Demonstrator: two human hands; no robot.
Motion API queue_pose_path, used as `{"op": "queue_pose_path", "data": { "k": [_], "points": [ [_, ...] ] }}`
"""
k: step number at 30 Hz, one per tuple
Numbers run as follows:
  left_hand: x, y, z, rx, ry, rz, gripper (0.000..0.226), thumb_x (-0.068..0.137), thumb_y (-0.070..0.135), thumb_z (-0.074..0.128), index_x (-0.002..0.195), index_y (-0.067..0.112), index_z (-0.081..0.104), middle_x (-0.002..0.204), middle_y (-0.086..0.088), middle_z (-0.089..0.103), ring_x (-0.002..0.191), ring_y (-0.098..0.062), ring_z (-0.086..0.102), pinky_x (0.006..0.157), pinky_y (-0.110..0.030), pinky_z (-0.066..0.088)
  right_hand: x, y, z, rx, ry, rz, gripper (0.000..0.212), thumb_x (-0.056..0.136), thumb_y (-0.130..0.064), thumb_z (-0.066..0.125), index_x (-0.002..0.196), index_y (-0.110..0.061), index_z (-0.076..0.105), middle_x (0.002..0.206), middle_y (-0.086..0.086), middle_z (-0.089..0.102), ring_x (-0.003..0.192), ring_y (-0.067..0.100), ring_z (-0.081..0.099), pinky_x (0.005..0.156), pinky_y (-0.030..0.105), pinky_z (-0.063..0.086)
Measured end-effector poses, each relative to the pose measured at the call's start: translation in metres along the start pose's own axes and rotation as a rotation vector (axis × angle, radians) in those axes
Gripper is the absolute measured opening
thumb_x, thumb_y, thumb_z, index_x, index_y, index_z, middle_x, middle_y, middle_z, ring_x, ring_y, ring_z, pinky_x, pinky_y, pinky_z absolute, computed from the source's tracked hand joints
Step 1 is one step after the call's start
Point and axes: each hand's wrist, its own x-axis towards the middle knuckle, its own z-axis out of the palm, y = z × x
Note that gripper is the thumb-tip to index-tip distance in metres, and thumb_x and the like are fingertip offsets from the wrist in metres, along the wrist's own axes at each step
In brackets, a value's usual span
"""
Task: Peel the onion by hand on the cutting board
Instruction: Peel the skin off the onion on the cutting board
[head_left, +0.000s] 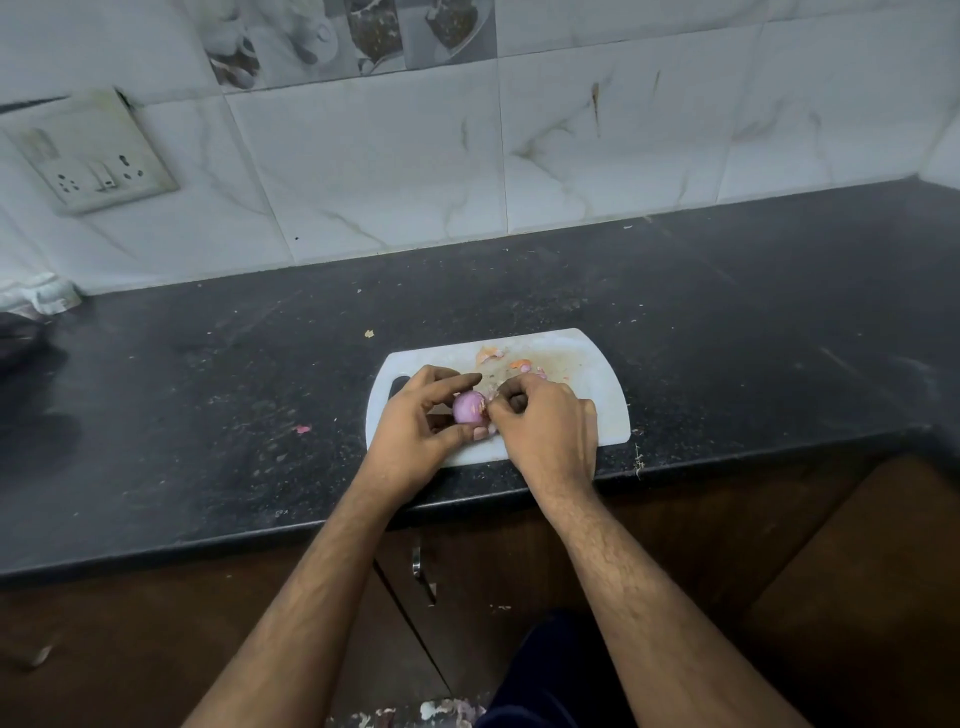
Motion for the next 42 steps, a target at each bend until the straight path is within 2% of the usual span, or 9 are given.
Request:
{"op": "queue_pose_path", "data": {
  "k": [3,7,10,16,19,25,35,39,42],
  "points": [
    [-0.001,0.001,0.0,0.015,-0.008,-0.014,0.06,0.078,0.024,0.089,0.134,0.021,0.068,0.12,0.014,0.06,0.115,-0.006,0.064,0.105,-0.04,0.055,0.0,0.005,-0.004,0.024,-0.036,-0.045,0.016,0.096,-0.032,0.063,0.108,-0.03,0.073,0.096,-0.011,0.073,0.093,0.014,0.061,0.09,0.037,0.046],
    [0.0,0.002,0.001,0.046,-0.025,-0.039,0.068,0.08,0.033,0.088,0.141,0.019,0.063,0.12,0.012,0.058,0.116,0.001,0.06,0.107,-0.032,0.052,-0.002,0.009,-0.008,0.086,-0.078,-0.108,0.036,0.095,-0.01,0.056,0.122,-0.03,0.07,0.112,-0.013,0.073,0.109,0.012,0.057,0.097,0.038,0.049],
    [-0.001,-0.001,0.0,0.08,-0.032,-0.039,0.061,0.084,0.033,0.085,0.14,0.02,0.064,0.121,0.012,0.057,0.117,-0.001,0.059,0.109,-0.034,0.051,-0.004,0.008,-0.009,0.152,-0.07,-0.131,0.026,0.099,-0.022,0.056,0.119,-0.028,0.07,0.114,-0.013,0.072,0.107,0.009,0.058,0.096,0.035,0.05],
    [-0.006,0.001,-0.006,0.028,-0.086,-0.057,0.056,0.091,0.04,0.07,0.143,0.021,0.061,0.138,0.011,0.067,0.13,-0.002,0.059,0.118,-0.036,0.044,-0.008,0.007,-0.012,0.2,-0.105,-0.145,0.016,0.1,-0.04,0.059,0.103,-0.028,0.07,0.095,-0.016,0.07,0.083,0.005,0.062,0.075,0.032,0.055],
    [-0.008,-0.003,-0.006,-0.044,-0.067,-0.075,0.048,0.091,0.028,0.074,0.137,0.02,0.065,0.131,0.008,0.072,0.126,-0.009,0.065,0.115,-0.044,0.047,-0.008,0.007,-0.013,0.201,-0.138,-0.127,0.017,0.096,-0.046,0.063,0.099,-0.031,0.07,0.088,-0.016,0.071,0.078,0.0,0.063,0.07,0.027,0.055],
    [-0.008,-0.005,-0.002,-0.135,-0.031,-0.077,0.043,0.083,0.006,0.083,0.115,0.026,0.063,0.114,0.014,0.07,0.118,-0.016,0.067,0.105,-0.046,0.055,-0.007,0.009,-0.011,0.237,-0.14,-0.107,0.016,0.093,-0.043,0.069,0.102,-0.032,0.075,0.091,-0.019,0.075,0.083,-0.002,0.066,0.077,0.031,0.059],
    [-0.008,-0.008,-0.003,-0.149,-0.021,-0.065,0.043,0.077,0.002,0.086,0.107,0.021,0.062,0.118,0.014,0.064,0.118,-0.017,0.066,0.102,-0.047,0.057,-0.009,0.005,-0.011,0.043,-0.15,-0.2,0.021,0.098,-0.04,0.06,0.112,-0.029,0.071,0.103,-0.014,0.072,0.093,0.007,0.061,0.077,0.029,0.052],
    [-0.008,-0.004,-0.002,-0.105,-0.026,-0.049,0.04,0.08,0.003,0.085,0.106,0.019,0.06,0.112,0.026,0.061,0.115,-0.009,0.064,0.1,-0.04,0.058,-0.007,0.0,-0.011,-0.063,-0.187,-0.188,0.028,0.102,-0.038,0.05,0.121,-0.024,0.066,0.111,-0.009,0.071,0.099,0.012,0.062,0.087,0.036,0.049],
    [-0.007,-0.003,-0.002,-0.078,-0.04,-0.025,0.038,0.083,0.003,0.083,0.105,0.022,0.058,0.114,0.023,0.06,0.114,-0.008,0.064,0.1,-0.036,0.058,-0.006,-0.004,-0.003,-0.125,-0.174,-0.166,0.03,0.104,-0.037,0.045,0.123,-0.022,0.062,0.113,-0.006,0.069,0.1,0.015,0.062,0.086,0.036,0.043]
  ]
}}
